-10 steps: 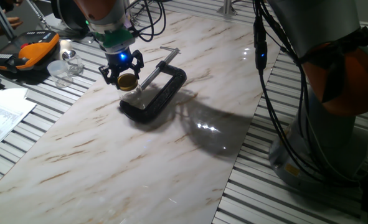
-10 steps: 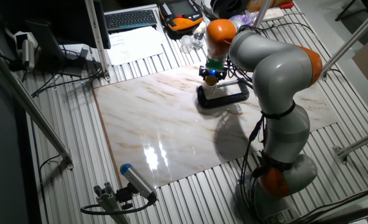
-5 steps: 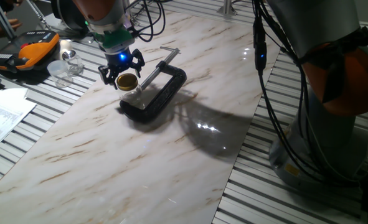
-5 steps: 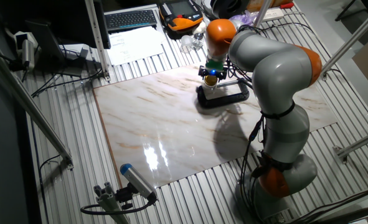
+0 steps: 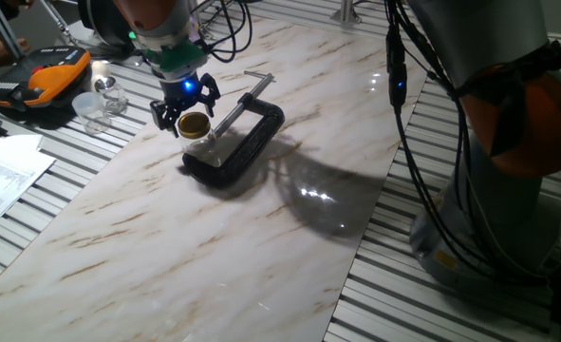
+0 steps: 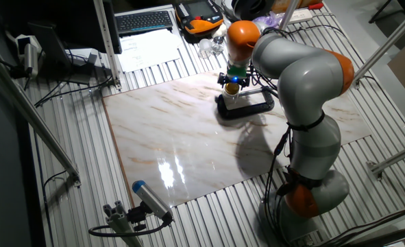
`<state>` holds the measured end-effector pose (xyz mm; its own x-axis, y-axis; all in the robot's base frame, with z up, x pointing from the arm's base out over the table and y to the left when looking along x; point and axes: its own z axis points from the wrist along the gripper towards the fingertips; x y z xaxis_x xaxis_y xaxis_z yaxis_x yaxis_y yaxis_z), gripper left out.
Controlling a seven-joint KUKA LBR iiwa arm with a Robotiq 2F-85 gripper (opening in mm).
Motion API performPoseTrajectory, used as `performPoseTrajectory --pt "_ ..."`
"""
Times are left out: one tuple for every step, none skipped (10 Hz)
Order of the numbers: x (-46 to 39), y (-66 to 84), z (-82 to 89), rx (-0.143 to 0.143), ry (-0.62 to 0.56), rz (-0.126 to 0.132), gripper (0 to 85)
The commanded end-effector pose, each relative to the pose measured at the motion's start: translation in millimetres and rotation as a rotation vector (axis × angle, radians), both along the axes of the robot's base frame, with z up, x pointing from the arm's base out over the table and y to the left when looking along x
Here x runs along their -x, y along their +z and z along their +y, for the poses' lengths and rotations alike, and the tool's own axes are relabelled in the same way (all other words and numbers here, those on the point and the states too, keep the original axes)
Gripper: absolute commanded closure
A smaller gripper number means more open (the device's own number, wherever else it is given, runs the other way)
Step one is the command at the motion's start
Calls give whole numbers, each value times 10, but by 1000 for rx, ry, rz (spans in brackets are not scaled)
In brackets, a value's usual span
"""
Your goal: Screw the lid onto the jar
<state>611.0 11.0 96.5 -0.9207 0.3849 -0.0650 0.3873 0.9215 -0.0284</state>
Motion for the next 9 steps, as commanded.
performPoseTrajectory --pt "-4 16 -9 6 94 -2 0" --pt "-19 46 4 35 167 -3 0" --pt "-33 80 25 33 241 -2 0" --pt "-39 96 51 19 316 -10 0" --pt "-42 99 61 -30 382 -19 170" --pt "-42 96 59 -53 443 -21 170" --pt "-38 100 60 -61 503 -15 170" --pt "-20 134 64 -52 509 -11 170" --pt "-4 191 36 -35 511 -13 170"
